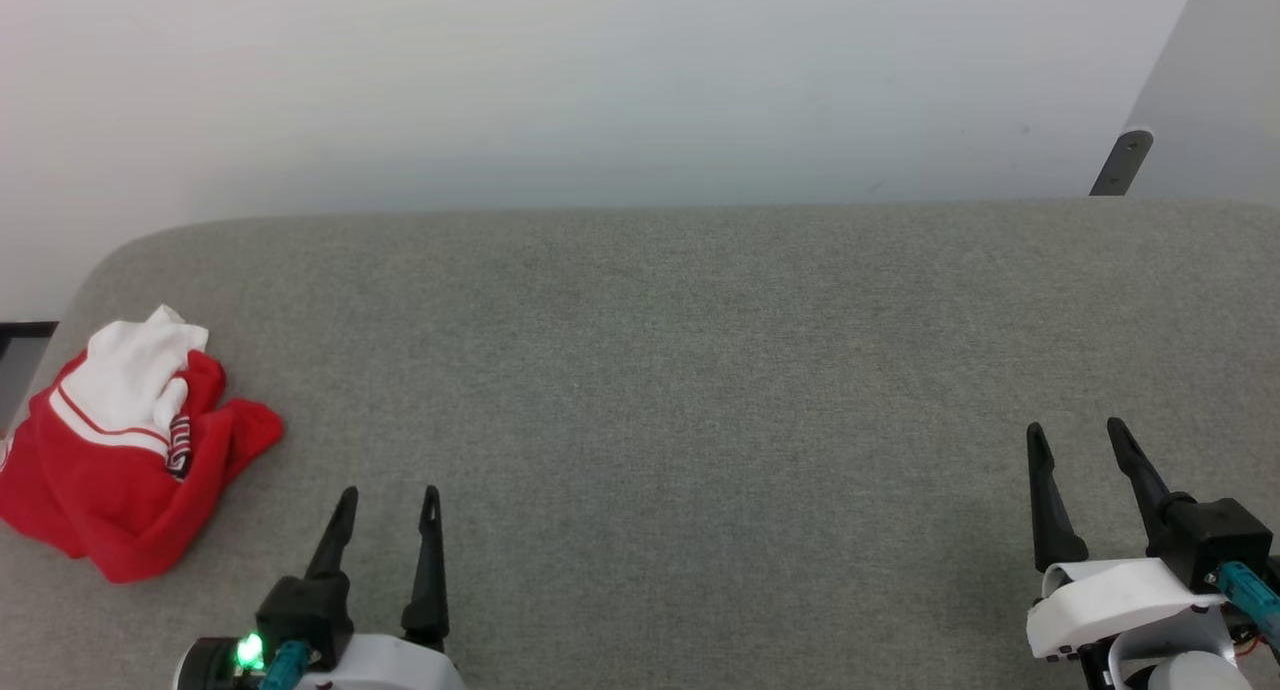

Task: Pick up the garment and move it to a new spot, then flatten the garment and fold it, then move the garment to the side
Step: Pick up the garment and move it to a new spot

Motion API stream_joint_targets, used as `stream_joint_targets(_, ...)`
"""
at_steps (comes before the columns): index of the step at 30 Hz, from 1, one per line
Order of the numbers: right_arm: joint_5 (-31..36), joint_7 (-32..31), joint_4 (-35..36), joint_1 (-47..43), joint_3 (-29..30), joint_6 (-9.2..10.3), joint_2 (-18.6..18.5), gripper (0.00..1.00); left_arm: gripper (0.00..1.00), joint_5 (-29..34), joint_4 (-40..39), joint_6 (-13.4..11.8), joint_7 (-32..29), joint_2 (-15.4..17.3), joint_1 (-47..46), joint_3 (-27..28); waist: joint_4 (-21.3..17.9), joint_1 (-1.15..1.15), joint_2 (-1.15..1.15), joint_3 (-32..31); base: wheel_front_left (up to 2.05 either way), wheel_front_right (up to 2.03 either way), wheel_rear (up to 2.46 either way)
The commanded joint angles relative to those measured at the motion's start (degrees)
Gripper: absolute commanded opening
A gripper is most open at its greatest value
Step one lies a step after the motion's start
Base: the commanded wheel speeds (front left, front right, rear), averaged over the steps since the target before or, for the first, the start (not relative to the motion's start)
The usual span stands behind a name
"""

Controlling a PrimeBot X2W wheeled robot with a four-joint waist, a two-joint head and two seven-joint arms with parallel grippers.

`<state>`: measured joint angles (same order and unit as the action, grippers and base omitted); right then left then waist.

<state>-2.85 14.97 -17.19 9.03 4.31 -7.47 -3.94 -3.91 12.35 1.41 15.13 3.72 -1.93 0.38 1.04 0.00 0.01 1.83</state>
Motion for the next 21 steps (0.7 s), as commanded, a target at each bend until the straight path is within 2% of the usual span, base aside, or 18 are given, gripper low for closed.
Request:
stream_joint_targets(1,-0.18,0.31,0.18,0.20,0.21,-0.04,0.20,1.00,1.00,0.45,0.22,0.16,0.03,-0.13,0.06,0.16,0.05,0.00,-0.01,0.00,0.00,0.00,0.00)
stream_joint_targets(6,-0.88,0.30,0.23,0.09,0.75,-0.04,0.27,1.00,1.00,0.42,0.49,0.76,0.04,-0.34,-0.34,0.16,0.65,0.00,-0.01,-0.03,0.00,0.00,0.00)
stream_joint_targets(11,-1.92,0.30,1.10,-0.34,0.46,-0.04,0.39,1.00,1.00,-0.24,0.56,0.85,0.03,-0.53,-0.77,0.36,3.08,0.00,-0.01,0.06,0.00,0.00,0.00)
stream_joint_targets(16,-2.69,0.29,1.62,-1.62,-0.90,-0.04,0.47,1.00,1.00,-0.66,0.72,0.76,0.03,-0.67,-0.19,0.10,8.54,0.00,-0.01,-0.78,0.00,0.00,0.00)
stream_joint_targets(21,-3.14,0.22,1.03,-2.64,-2.62,-0.04,0.33,1.00,1.00,-1.26,0.95,0.03,0.03,-0.77,1.34,0.08,16.34,0.00,-0.01,-2.16,0.00,0.00,0.00)
